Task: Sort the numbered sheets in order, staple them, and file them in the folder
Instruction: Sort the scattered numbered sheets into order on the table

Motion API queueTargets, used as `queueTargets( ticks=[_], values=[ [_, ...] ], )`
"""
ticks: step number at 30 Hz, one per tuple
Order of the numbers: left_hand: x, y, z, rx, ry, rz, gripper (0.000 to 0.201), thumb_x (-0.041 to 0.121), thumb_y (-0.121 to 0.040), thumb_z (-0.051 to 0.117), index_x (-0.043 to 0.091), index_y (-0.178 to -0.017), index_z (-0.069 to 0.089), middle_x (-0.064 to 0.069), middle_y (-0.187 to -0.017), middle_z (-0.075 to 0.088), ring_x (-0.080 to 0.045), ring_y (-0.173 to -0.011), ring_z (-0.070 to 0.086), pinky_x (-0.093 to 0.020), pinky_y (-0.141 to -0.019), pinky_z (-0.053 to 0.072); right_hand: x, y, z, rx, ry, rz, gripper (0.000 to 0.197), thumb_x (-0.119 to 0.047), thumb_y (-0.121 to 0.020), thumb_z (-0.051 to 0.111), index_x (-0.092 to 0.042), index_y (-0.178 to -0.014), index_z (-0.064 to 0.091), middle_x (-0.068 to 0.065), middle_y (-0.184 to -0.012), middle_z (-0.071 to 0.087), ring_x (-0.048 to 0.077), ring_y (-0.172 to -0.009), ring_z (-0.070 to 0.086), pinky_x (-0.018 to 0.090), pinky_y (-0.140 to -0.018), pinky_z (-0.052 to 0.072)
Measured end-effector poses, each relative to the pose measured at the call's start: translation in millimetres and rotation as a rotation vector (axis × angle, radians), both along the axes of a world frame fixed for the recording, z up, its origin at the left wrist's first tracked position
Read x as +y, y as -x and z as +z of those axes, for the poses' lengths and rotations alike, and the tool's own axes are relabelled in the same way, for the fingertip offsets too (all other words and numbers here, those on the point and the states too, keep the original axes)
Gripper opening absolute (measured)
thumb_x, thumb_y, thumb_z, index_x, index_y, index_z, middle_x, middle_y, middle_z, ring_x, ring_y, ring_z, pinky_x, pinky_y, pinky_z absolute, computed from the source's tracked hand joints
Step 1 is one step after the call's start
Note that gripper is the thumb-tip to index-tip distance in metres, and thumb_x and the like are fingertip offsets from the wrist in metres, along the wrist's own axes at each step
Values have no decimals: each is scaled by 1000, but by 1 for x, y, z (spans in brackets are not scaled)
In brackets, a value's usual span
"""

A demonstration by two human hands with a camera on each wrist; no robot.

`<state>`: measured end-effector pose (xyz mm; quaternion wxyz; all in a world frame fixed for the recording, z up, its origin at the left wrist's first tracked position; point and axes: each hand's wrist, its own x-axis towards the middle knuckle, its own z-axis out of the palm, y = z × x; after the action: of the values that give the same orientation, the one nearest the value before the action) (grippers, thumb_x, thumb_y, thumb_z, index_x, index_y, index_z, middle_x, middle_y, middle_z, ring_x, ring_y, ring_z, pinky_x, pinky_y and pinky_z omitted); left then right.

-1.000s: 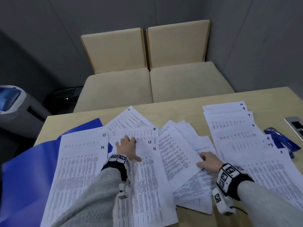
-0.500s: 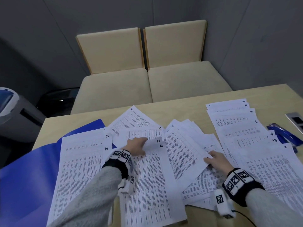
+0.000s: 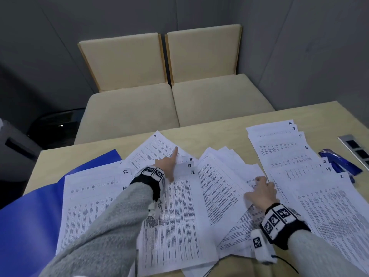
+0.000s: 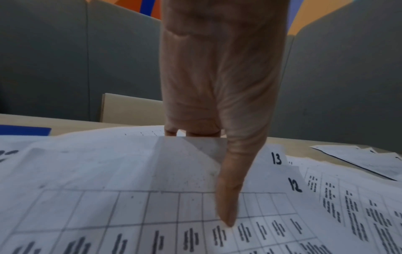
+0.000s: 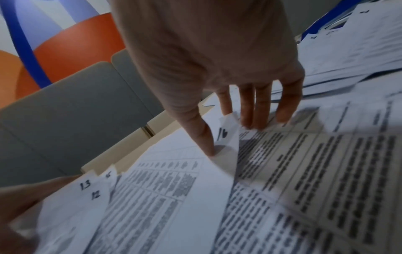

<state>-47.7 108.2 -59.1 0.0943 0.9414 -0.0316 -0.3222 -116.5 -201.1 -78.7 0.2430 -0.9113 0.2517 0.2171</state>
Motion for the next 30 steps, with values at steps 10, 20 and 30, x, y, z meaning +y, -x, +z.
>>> queueTargets(
  ticks=[10, 20, 30],
  values=[
    [-5, 7, -9, -78, -14, -39, 87, 4, -64, 82, 17, -128, 25, -6, -95, 65, -24, -80, 64, -41, -80, 56, -17, -5, -14, 40, -292, -142, 39, -4, -77, 72, -8, -107, 47, 10, -109, 51, 26, -92, 51, 30, -69, 39],
    [-2, 7, -3, -256, -384, -189, 100, 50, -61, 82, 14, -138, 28, -11, -138, 34, -30, -129, 34, -52, -112, 22, -20, -4, -14, 15, -388, -202, 8, 1, -80, 66, -1, -87, 63, 11, -85, 59, 22, -71, 50, 31, -70, 40],
    [6, 24, 6, -289, -89, -130, 60, 19, -73, 78, 15, -113, 35, 7, -70, 58, -21, -84, 60, -45, -107, 23, -19, 7, -10, 22, -705, -239, 38, 10, -83, 58, -1, -119, 53, 23, -107, 64, 31, -83, 61, 37, -69, 50]
  ],
)
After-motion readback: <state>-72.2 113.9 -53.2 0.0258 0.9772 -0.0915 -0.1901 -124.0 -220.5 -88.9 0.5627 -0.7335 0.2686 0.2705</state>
